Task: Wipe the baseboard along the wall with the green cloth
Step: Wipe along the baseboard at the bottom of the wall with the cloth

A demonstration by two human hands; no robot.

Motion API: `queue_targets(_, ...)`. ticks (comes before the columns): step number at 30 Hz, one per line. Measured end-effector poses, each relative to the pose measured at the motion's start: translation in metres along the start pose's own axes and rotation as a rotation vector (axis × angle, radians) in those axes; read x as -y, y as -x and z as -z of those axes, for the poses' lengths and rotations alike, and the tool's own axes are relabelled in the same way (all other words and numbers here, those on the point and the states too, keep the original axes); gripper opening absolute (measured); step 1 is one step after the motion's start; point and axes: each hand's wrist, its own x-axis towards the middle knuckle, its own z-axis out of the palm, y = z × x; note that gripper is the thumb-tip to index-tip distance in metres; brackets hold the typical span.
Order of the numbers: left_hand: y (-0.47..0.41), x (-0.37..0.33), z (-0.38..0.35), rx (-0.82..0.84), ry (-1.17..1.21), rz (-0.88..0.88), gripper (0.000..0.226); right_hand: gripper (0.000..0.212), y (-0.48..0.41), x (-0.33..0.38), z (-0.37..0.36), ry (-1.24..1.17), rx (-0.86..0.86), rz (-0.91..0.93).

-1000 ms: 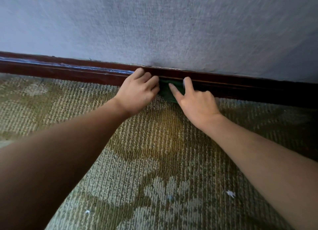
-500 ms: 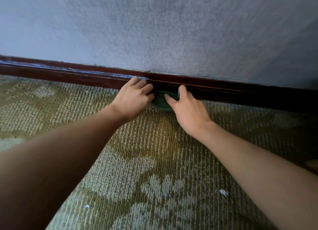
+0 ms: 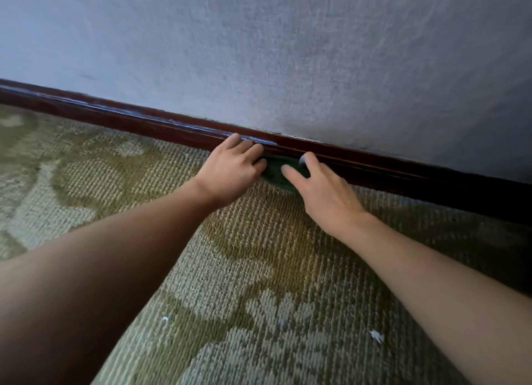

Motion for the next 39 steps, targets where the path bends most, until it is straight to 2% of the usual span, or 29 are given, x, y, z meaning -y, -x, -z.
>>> queue_targets(1, 0.003, 0.001, 0.002, 0.007, -0.003, 0.014, 0.03, 0.042, -0.001, 0.002, 0.002, -0.013, 0.018, 0.02)
queue_targets(4, 0.004, 0.001, 0.009, 0.028, -0.023, 0.029, 0.03, 0.017, -0.007, 0.006, 0.007, -0.31, 0.008, -0.073)
queue_targets(7, 0.0, 0.004, 0.017, 0.026, -0.081, 0.039, 0.025, 0.014, -0.012, 0.006, 0.003, -0.476, -0.082, -0.142)
queue_targets(9, -0.004, 0.007, 0.023, 0.022, -0.107, 0.055, 0.014, 0.007, -0.013, 0.008, 0.004, -0.516, -0.106, -0.144)
queue_targets(13, -0.01, 0.012, 0.025, 0.022, -0.125, 0.069, 0.008, 0.032, -0.016, 0.002, 0.003, -0.283, -0.15, -0.04)
queue_targets(20, -0.017, 0.01, -0.008, -0.031, -0.068, 0.004, 0.01, 0.041, -0.015, -0.008, -0.002, -0.141, -0.06, -0.026)
queue_targets(25, -0.018, 0.03, -0.022, -0.032, -0.089, -0.026, 0.03, 0.042, -0.034, 0.002, -0.007, -0.176, 0.009, -0.112)
queue_targets(29, -0.018, 0.038, -0.033, -0.08, -0.076, -0.061, 0.029, 0.057, -0.038, 0.01, -0.015, 0.018, -0.002, -0.123)
queue_targets(33, -0.015, 0.042, -0.045, -0.128, -0.015, -0.052, 0.027, 0.064, -0.042, 0.014, -0.018, 0.01, -0.008, -0.187)
queue_targets(36, -0.012, 0.042, -0.052, -0.142, 0.029, 0.01, 0.017, 0.06, -0.048, 0.018, -0.017, -0.029, -0.04, -0.237)
queue_targets(39, -0.01, 0.042, -0.051, -0.114, 0.11, 0.077, 0.017, 0.058, -0.056, 0.024, -0.016, -0.038, -0.066, -0.297)
